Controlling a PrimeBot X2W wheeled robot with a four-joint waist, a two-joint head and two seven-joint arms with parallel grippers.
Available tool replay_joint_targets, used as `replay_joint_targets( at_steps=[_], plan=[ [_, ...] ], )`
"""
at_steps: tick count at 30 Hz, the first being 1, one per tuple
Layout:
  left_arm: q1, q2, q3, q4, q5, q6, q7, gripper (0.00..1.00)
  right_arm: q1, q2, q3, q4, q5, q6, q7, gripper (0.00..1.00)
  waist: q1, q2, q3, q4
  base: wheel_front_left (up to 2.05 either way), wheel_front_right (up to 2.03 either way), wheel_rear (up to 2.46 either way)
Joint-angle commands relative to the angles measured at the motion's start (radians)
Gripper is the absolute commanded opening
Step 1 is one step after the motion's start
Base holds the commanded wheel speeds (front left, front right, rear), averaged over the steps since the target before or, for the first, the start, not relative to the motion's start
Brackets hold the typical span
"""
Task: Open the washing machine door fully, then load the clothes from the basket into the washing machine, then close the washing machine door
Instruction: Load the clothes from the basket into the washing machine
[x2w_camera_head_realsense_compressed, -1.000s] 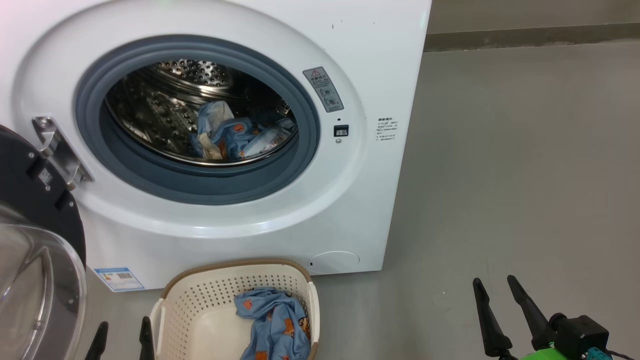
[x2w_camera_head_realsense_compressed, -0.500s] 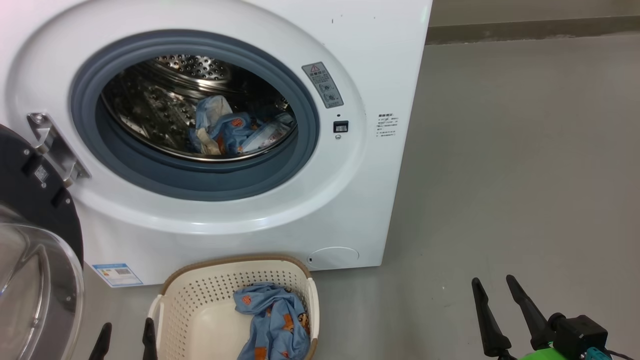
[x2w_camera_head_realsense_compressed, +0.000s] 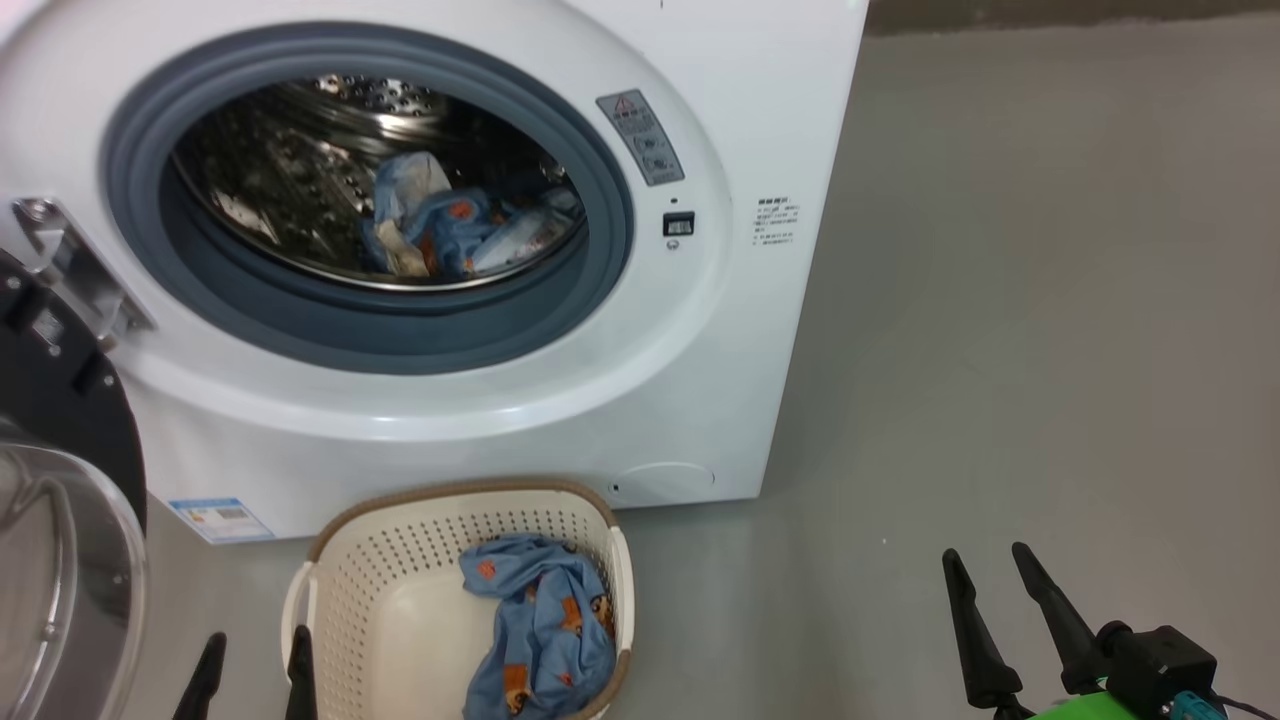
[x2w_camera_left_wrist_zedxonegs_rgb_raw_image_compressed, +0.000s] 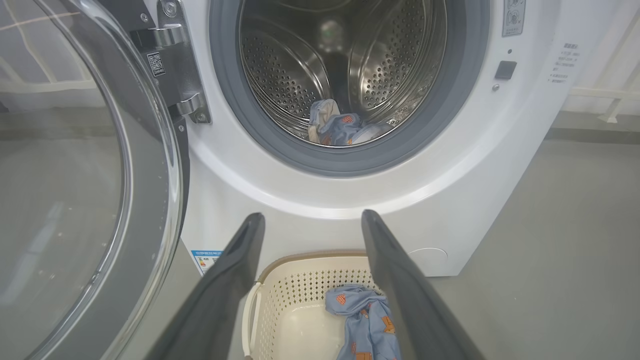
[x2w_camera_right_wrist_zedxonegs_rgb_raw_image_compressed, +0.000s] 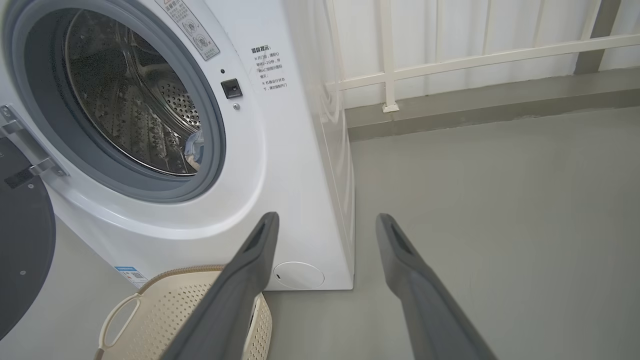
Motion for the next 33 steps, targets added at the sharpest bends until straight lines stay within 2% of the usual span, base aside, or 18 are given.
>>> replay_joint_targets(
  at_steps=[1, 17, 28, 33],
  plan=[
    [-0.049, 0.004, 0.037, -0.023, -0.008, -0.003, -0.006, 1.00, -0.032, -0.004, 0.029, -0.029, -0.007, 0.003, -0.005, 1.00, 0.0000, 0.0000, 0.027, -0.003, 0.00, 0.00, 0.00],
    [-0.268, 0.001, 0.040, 0.064, -0.054, -0.057, -0.006, 1.00, -0.140, -0.004, 0.072, -0.048, -0.014, 0.003, -0.005, 1.00, 0.0000, 0.0000, 0.283, -0.039, 0.00, 0.00, 0.00],
    [-0.424, 0.000, -0.011, 0.168, -0.076, -0.072, -0.006, 1.00, -0.207, -0.004, 0.092, -0.062, -0.021, 0.003, -0.005, 1.00, 0.0000, 0.0000, 0.426, -0.066, 0.00, 0.00, 0.00],
    [-0.547, 0.009, -0.051, 0.261, -0.090, -0.074, -0.006, 1.00, -0.246, -0.004, 0.106, -0.075, -0.033, 0.003, -0.005, 1.00, 0.0000, 0.0000, 0.548, -0.074, 0.00, 0.00, 0.00]
  ],
)
